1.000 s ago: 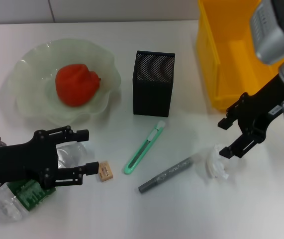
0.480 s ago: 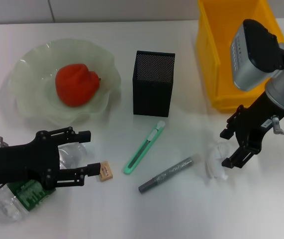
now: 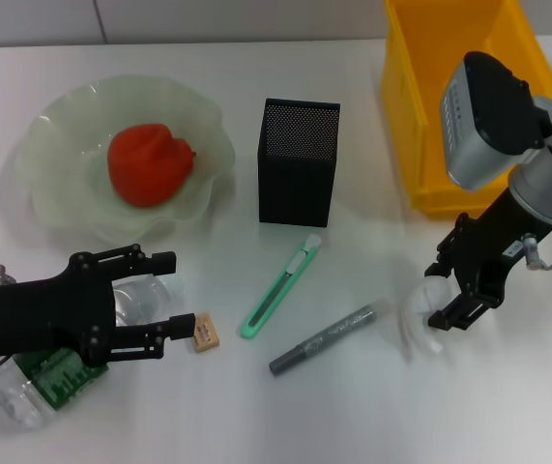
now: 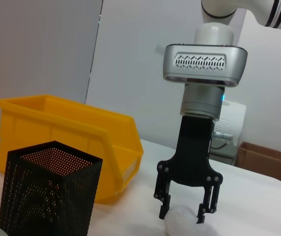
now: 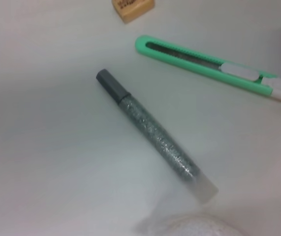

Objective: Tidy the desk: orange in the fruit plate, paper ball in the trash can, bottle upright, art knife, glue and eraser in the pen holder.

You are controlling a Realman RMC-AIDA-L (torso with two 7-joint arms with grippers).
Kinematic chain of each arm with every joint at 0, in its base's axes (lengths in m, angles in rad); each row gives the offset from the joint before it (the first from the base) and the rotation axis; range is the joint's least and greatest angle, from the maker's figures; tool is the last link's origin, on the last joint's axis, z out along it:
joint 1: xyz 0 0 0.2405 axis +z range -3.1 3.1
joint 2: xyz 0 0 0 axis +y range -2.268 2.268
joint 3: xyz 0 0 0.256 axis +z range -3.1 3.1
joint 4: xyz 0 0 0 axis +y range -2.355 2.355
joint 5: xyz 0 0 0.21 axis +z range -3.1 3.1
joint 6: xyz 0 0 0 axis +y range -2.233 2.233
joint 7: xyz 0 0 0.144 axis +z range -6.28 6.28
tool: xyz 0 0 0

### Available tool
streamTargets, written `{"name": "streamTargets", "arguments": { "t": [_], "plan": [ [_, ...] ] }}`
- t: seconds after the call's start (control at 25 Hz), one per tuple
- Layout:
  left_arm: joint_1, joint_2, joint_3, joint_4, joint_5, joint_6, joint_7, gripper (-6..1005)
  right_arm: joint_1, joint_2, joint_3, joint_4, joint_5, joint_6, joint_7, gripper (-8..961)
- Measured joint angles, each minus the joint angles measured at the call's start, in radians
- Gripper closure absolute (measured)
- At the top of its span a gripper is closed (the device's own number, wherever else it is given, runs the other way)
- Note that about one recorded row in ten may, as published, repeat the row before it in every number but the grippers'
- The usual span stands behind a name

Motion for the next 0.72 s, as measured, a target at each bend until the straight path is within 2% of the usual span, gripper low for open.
{"name": "streamTargets", "arguments": {
  "t": [0.24,0.4,0.52,0.56,0.6,0.68,0.72],
  "plan": [
    [-0.001,0.0,0.0,0.0,-0.001,0.0,0.002,186,-0.01,0.0,0.003,-0.003,0.024,0.002,-0.001,338],
    [-0.002,0.001,0.0,0.0,-0.002,0.0,0.0,186,-0.033,-0.006,0.04,-0.037,0.059,-0.03,-0.014,415],
    [-0.003,0.002,0.0,0.0,-0.002,0.0,-0.001,186,-0.053,-0.014,0.156,-0.061,0.106,-0.087,-0.065,415],
    [-0.003,0.002,0.0,0.0,-0.003,0.0,-0.001,186,-0.067,-0.02,0.251,-0.063,0.144,-0.124,-0.114,415],
    [-0.004,0.002,0.0,0.0,-0.003,0.0,-0.001,186,-0.067,-0.02,0.251,-0.063,0.144,-0.124,-0.114,415],
    [-0.004,0.002,-0.001,0.0,-0.003,0.0,-0.001,186,-0.108,-0.032,0.37,-0.044,0.232,-0.157,-0.206,416],
    [-0.004,0.002,-0.001,0.0,-0.003,0.0,-0.001,186,-0.108,-0.032,0.37,-0.044,0.232,-0.157,-0.206,416]
  ]
}}
